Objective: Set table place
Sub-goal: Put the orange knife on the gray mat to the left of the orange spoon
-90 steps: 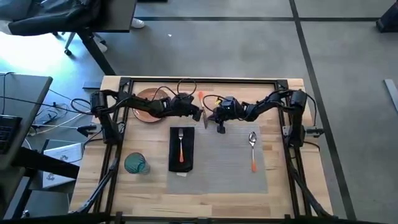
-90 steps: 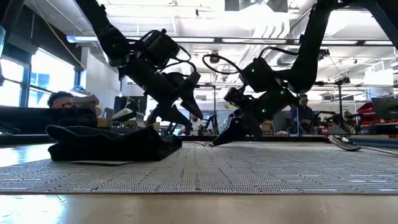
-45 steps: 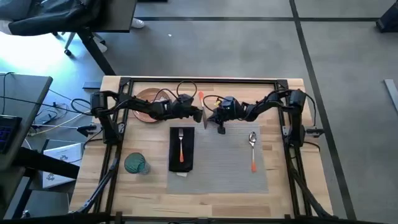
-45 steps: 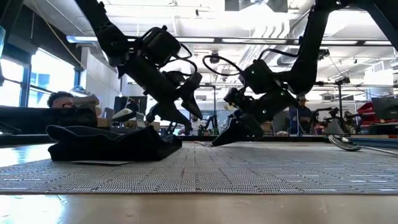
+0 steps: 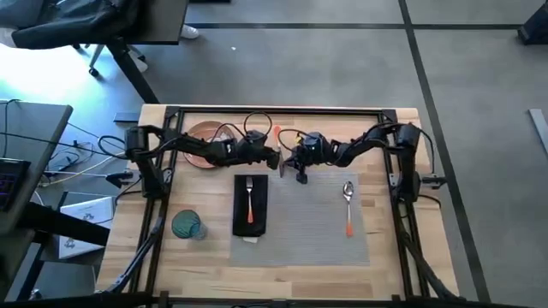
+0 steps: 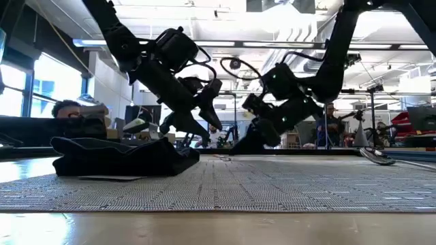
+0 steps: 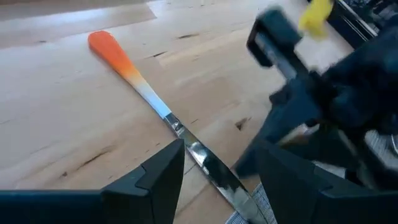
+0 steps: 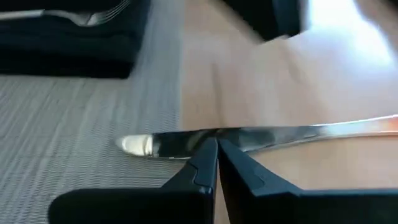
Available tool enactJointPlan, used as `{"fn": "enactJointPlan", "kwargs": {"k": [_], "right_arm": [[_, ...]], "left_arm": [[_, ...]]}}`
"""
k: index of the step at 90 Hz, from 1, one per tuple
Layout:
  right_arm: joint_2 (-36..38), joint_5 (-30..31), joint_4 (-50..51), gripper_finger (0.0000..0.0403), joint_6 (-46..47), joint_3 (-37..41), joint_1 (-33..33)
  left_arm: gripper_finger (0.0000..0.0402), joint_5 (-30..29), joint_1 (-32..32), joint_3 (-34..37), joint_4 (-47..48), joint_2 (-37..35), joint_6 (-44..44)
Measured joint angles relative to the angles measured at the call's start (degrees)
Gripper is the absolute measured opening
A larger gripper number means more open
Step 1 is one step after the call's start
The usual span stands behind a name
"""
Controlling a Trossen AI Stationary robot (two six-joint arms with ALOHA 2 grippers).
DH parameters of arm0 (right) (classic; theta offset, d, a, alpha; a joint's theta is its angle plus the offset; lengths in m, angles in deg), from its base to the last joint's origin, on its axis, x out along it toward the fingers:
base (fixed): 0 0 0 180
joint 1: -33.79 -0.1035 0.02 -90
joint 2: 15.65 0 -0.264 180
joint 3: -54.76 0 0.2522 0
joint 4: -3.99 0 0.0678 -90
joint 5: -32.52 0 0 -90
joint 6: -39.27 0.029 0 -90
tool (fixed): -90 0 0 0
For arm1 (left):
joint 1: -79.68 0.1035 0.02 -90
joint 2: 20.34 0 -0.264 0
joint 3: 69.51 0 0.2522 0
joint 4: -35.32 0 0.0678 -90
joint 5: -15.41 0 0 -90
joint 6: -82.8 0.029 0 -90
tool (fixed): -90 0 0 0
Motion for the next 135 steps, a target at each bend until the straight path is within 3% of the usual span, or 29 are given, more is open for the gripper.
{"fn": "enactJointPlan", "kwargs": {"k": [27,51,71,84,135], "right_arm": [[-0.7,0.1,0.4,0.0000,0.0,-0.2,0.1],[-0.7,0.0,0.5,0.0000,0.0,-0.2,0.1],[-0.8,0.1,0.5,0.0000,-0.2,-0.2,0.1],[-0.8,0.0,0.6,0.0000,-0.9,-0.2,0.2],[1.2,0.7,1.7,0.0000,0.5,0.0,0.2]], "left_arm": [[0.0182,-0.1,-0.1,0.0,0.3,0.0,-0.2],[0.0182,2.3,-0.4,-0.2,0.8,5.4,-8.4],[0.0181,5.8,-0.3,-5.9,0.6,10.8,-9.4],[0.0181,8.0,0.4,-10.5,8.2,12.8,-9.5],[0.0181,11.6,1.0,-10.9,10.6,11.9,-8.6]]}}
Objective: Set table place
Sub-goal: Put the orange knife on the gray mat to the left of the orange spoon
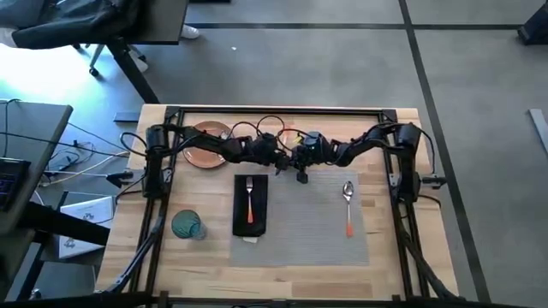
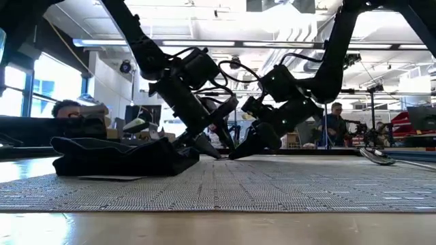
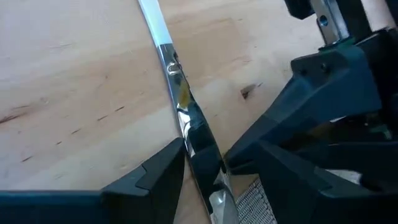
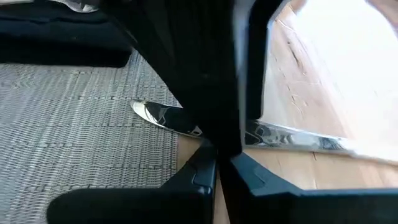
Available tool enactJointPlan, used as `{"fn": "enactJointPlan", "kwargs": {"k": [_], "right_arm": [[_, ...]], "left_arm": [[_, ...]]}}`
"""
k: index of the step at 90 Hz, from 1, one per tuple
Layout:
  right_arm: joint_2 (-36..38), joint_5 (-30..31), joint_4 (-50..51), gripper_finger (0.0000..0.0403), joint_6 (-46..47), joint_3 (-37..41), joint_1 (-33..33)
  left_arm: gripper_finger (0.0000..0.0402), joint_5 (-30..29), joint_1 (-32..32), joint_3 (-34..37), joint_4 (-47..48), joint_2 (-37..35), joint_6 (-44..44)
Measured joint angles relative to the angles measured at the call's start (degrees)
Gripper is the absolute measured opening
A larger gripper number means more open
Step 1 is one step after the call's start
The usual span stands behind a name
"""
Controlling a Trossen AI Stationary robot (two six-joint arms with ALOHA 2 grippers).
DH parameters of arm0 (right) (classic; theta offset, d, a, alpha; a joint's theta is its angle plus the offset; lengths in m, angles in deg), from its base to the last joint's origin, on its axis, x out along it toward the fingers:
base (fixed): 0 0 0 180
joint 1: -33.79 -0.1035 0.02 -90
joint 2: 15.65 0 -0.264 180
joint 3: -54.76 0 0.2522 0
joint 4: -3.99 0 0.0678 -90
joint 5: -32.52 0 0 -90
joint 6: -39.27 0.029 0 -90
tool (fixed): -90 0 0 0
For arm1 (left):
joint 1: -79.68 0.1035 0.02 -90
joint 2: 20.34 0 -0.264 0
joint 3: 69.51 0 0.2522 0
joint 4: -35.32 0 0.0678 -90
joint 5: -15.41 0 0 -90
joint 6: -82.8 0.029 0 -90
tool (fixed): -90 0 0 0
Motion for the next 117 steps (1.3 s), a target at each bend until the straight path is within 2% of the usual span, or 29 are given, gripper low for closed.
{"fn": "enactJointPlan", "kwargs": {"k": [32,53,117], "right_arm": [[-0.1,0.8,-2.2,0.0000,2.5,0.0,-0.3],[-0.1,1.4,-4.4,0.0000,2.5,-0.1,-0.3],[-2.8,2.8,-4.6,0.0000,3.6,-0.4,-0.5]], "left_arm": [[0.0181,1.6,0.6,0.2,0.6,-1.7,2.2],[0.0181,0.3,1.1,0.3,1.3,-4.5,4.5],[0.0181,0.2,1.1,0.2,4.6,-4.7,5.7]]}}
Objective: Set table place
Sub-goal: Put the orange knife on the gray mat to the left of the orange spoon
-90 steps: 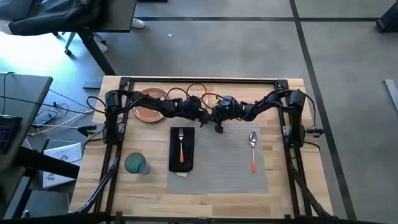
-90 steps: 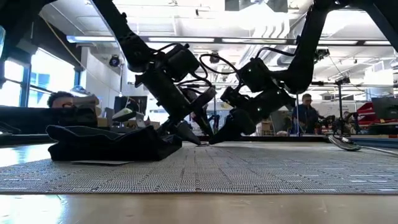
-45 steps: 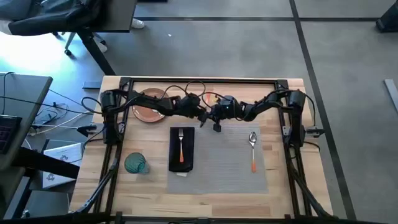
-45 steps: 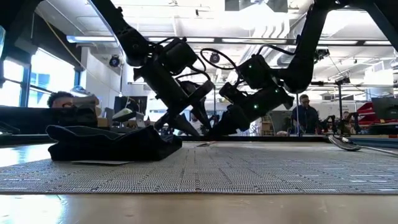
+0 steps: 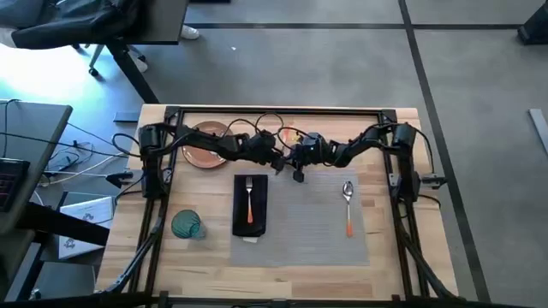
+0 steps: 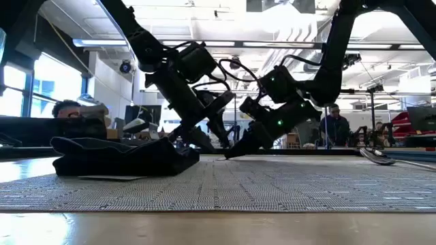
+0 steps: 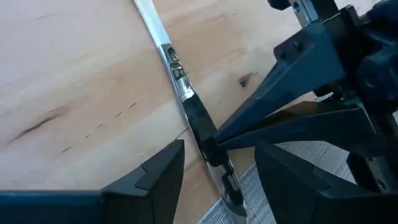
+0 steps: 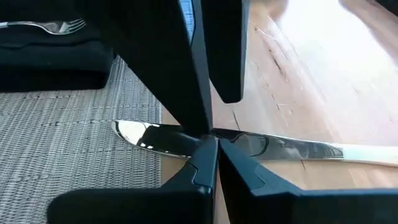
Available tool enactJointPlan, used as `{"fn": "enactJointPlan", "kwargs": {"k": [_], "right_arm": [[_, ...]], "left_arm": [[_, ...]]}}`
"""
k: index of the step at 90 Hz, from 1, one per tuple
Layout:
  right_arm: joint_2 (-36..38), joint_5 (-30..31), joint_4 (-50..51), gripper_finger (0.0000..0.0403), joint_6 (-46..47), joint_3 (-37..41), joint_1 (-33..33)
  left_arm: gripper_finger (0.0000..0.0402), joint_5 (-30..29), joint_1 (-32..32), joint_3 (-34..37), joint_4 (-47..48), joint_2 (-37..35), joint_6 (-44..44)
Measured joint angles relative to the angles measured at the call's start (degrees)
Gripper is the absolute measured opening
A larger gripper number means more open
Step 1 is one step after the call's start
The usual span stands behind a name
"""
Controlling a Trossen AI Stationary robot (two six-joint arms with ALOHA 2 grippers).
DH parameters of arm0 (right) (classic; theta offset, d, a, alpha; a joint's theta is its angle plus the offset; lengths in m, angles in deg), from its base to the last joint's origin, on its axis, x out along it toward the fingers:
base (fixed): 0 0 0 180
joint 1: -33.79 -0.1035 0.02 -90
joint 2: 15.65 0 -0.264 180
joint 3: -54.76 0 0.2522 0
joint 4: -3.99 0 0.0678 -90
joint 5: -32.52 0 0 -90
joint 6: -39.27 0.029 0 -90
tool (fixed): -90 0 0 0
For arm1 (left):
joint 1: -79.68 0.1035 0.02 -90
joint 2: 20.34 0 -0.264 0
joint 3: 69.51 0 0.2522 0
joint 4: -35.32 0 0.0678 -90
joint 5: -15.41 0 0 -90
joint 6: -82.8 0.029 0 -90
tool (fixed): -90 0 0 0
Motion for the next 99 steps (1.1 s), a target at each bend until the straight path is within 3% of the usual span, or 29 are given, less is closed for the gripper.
{"fn": "enactJointPlan", "kwargs": {"k": [37,65,99], "right_arm": [[0.1,0.0,1.1,0.0000,-0.5,0.1,0.0],[0.1,0.0,1.2,0.0000,-0.7,0.2,0.0],[0.1,0.0,1.3,0.0000,-1.8,0.2,0.0]], "left_arm": [[0.0181,-1.8,0.0,0.7,2.4,0.4,-1.0],[0.0181,3.3,0.5,0.5,-4.6,4.1,-1.7],[0.0181,10.2,2.3,0.5,-5.8,4.5,-2.0]]}}
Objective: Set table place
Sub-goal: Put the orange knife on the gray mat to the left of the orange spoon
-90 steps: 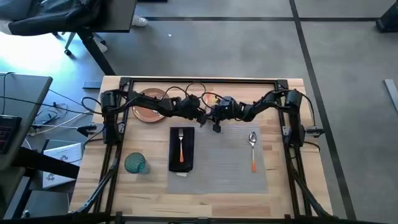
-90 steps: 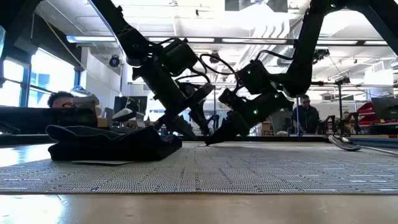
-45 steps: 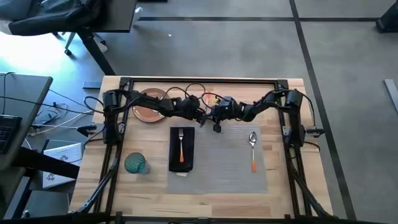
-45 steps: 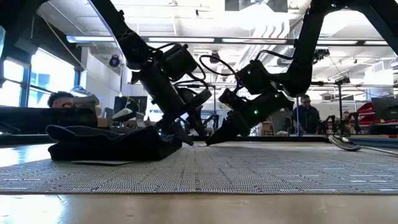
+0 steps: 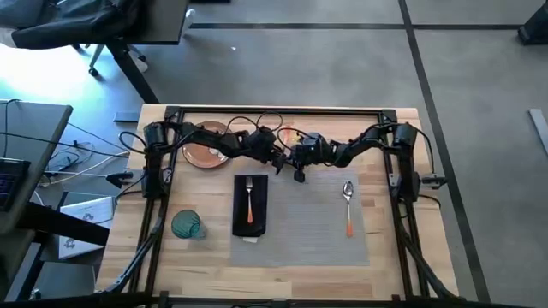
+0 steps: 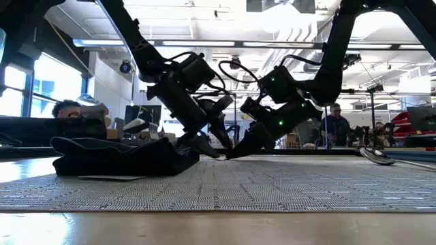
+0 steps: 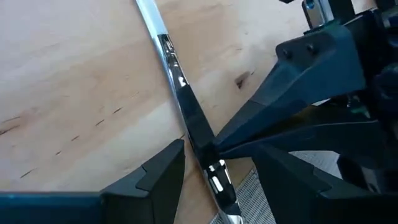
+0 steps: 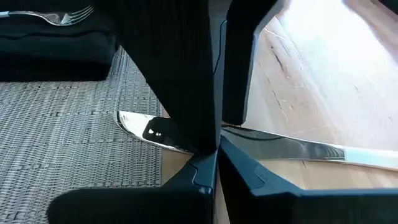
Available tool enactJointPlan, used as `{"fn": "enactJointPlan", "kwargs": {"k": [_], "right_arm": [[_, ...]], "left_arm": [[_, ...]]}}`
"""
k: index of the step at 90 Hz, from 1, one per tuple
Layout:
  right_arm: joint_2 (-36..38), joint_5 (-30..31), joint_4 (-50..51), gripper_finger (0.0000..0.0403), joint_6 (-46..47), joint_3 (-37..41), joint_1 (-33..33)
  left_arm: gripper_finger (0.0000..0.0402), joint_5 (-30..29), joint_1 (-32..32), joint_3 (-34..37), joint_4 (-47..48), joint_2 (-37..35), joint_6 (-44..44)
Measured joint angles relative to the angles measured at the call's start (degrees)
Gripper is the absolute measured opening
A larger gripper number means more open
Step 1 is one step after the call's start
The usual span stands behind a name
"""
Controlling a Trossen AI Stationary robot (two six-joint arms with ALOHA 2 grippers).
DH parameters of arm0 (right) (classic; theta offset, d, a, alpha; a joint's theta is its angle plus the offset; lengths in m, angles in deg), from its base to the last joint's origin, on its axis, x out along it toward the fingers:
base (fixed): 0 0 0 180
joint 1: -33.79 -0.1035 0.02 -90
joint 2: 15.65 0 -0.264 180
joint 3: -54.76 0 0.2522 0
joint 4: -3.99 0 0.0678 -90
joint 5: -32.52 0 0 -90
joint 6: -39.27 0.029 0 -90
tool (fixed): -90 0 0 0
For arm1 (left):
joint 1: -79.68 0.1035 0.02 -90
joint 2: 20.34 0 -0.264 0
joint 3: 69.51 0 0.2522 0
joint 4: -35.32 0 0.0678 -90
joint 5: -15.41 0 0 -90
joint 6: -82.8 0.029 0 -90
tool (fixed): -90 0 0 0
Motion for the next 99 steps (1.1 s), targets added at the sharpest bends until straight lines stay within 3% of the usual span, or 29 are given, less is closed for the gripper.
{"fn": "enactJointPlan", "kwargs": {"k": [15,55,69,91,99], "right_arm": [[0.0,-0.2,0.1,0.0000,-0.6,0.1,0.0],[0.0,-0.2,0.2,0.0000,-2.2,0.2,0.0],[-0.1,-0.1,0.1,0.0000,-2.2,0.2,0.0],[-0.1,0.2,0.1,0.0000,-1.7,0.2,0.0],[-0.1,0.2,0.1,0.0000,-1.7,0.2,0.0]], "left_arm": [[0.0181,3.2,0.0,0.1,-3.2,1.7,-0.8],[0.0175,4.5,-0.1,0.1,-5.1,3.1,-0.1],[0.0133,4.0,-0.4,0.1,-4.7,3.1,1.6],[0.0019,-1.1,-1.5,0.0,-2.6,3.1,5.8],[0.0008,-2.8,-1.9,0.0,-2.0,3.1,6.7]]}}
